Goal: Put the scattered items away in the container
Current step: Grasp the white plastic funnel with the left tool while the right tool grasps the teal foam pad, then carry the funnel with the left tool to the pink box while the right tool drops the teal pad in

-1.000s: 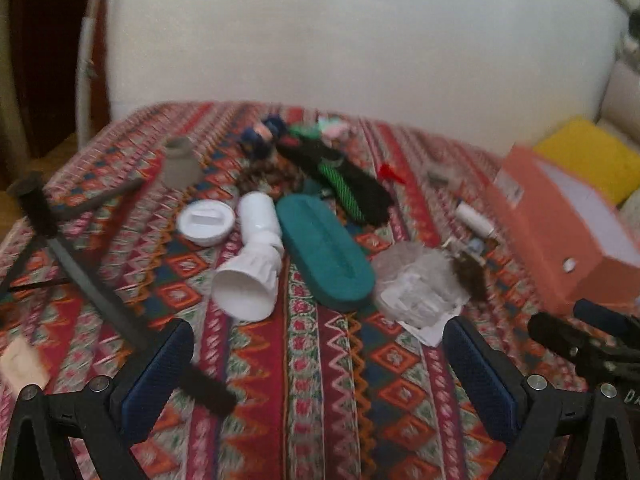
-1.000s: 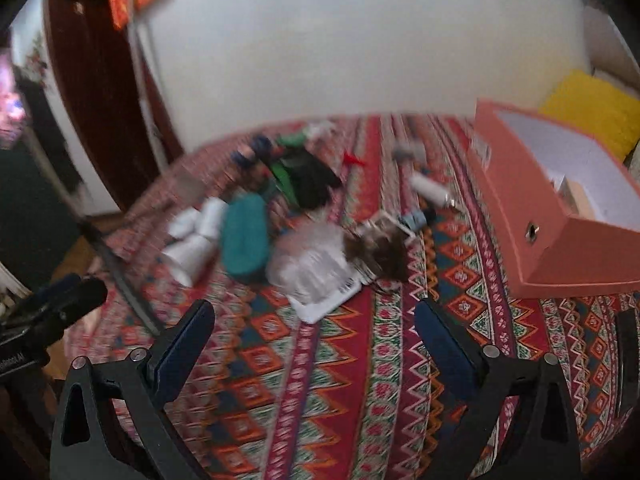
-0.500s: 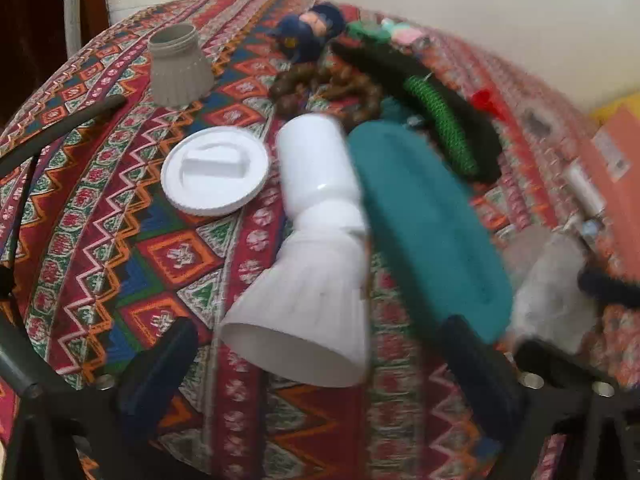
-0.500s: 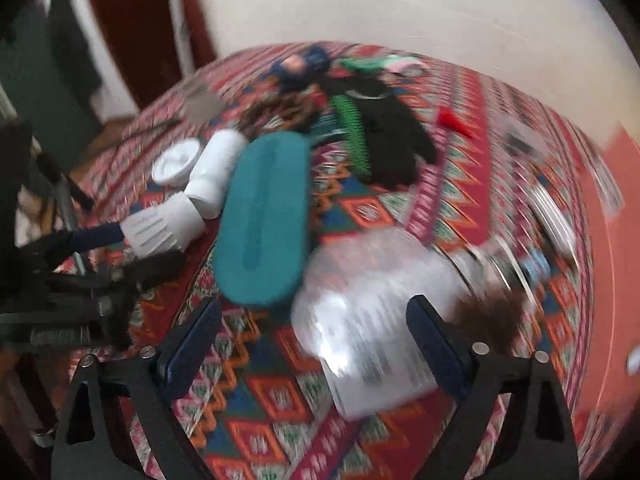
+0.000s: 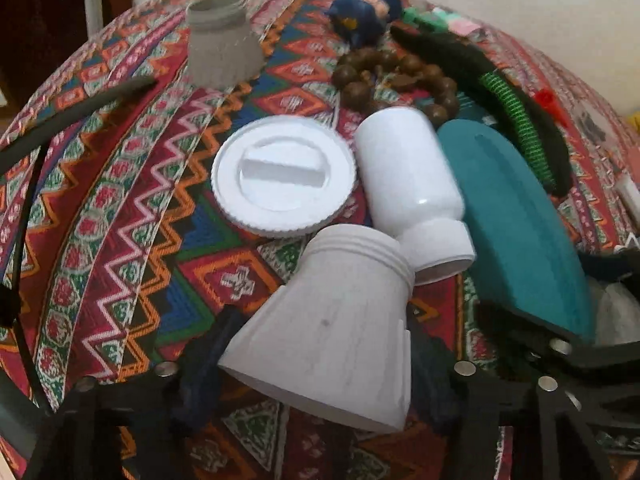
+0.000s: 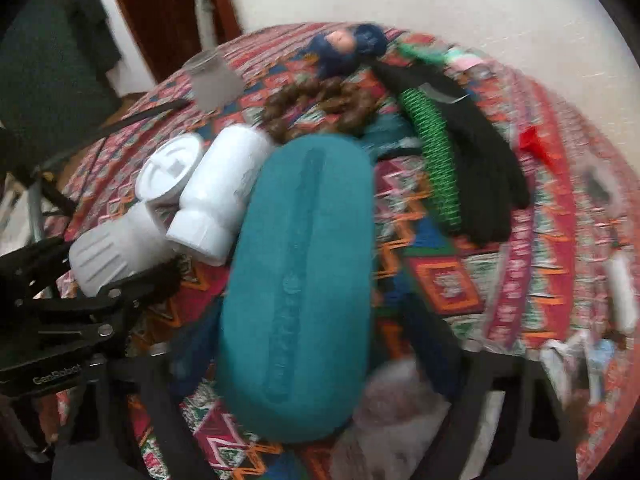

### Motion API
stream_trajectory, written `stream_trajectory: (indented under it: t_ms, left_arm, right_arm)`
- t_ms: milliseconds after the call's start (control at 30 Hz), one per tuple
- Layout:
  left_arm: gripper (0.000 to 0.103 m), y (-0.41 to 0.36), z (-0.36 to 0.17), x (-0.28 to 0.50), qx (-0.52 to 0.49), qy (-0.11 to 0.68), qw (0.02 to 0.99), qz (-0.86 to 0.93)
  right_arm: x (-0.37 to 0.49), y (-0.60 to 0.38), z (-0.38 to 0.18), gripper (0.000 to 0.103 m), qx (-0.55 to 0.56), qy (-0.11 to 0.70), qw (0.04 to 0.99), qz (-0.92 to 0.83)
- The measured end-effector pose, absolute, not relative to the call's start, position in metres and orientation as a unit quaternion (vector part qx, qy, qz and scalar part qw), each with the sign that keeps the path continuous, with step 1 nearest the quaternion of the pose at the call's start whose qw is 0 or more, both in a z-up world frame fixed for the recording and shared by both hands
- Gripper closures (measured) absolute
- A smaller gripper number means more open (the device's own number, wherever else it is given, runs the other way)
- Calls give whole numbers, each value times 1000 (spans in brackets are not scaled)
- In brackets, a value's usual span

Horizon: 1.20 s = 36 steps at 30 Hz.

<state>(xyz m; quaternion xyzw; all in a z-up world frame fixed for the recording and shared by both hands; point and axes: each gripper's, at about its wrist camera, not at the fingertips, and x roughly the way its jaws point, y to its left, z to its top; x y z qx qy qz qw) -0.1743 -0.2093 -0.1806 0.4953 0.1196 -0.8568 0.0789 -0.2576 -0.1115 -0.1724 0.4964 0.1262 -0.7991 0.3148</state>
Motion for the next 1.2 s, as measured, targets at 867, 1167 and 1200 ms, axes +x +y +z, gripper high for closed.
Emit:
stream_trajectory:
  t_ms: [867, 1167, 1200]
  left_arm:
    - [40, -193, -46, 25, 351, 141, 35, -925]
    - [40, -192, -1, 85, 288, 144, 33, -946]
    - [40, -192, 8, 93, 274, 143, 32, -950]
  right_arm:
    - [-60, -33, -48, 63, 396, 75, 334, -852]
    - [-19, -19, -8, 63, 351, 56, 355, -865]
    - [-12, -18, 0, 63, 342, 55, 361, -866]
